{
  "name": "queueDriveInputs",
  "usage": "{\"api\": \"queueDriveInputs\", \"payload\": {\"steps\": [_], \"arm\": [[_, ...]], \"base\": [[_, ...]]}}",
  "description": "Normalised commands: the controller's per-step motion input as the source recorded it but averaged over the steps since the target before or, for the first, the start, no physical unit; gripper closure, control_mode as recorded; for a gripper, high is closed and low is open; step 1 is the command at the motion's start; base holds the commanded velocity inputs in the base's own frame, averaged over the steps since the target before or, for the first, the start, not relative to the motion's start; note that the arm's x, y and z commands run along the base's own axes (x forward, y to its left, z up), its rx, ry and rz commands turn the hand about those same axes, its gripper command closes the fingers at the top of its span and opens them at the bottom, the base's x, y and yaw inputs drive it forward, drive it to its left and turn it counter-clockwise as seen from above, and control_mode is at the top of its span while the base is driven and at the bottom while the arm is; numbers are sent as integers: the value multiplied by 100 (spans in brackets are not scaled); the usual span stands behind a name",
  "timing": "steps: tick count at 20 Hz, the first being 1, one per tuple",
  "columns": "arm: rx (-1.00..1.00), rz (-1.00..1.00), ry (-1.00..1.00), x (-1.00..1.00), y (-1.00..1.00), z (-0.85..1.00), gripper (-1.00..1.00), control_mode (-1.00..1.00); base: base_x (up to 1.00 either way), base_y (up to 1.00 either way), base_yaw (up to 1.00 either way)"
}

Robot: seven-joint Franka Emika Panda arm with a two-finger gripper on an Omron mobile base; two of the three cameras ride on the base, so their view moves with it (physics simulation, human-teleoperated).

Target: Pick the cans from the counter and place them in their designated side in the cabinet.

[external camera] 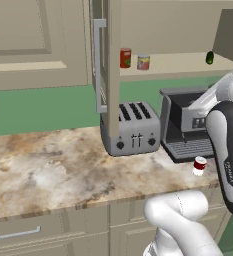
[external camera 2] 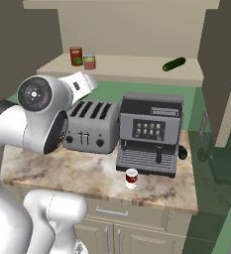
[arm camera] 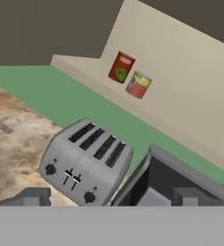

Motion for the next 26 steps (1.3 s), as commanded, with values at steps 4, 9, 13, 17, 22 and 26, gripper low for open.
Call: {"api": "queueDriveInputs", "payload": {"steps": [4, 9, 13, 17, 22, 26], "arm": [[-2, 0, 4, -5, 3, -17, -100, -100], [1, -2, 0, -18, 6, -5, -100, -100], [0, -15, 0, -16, 0, -17, -100, -100], [0, -19, 2, -7, 0, -16, -100, -100], [-2, -20, 9, 0, -1, -12, -100, -100], [0, -16, 15, 0, -13, -3, -100, -100]], "base": [[0, 0, 0], [0, 0, 0], [0, 0, 0], [0, 0, 0], [0, 0, 0], [0, 0, 0]]}}
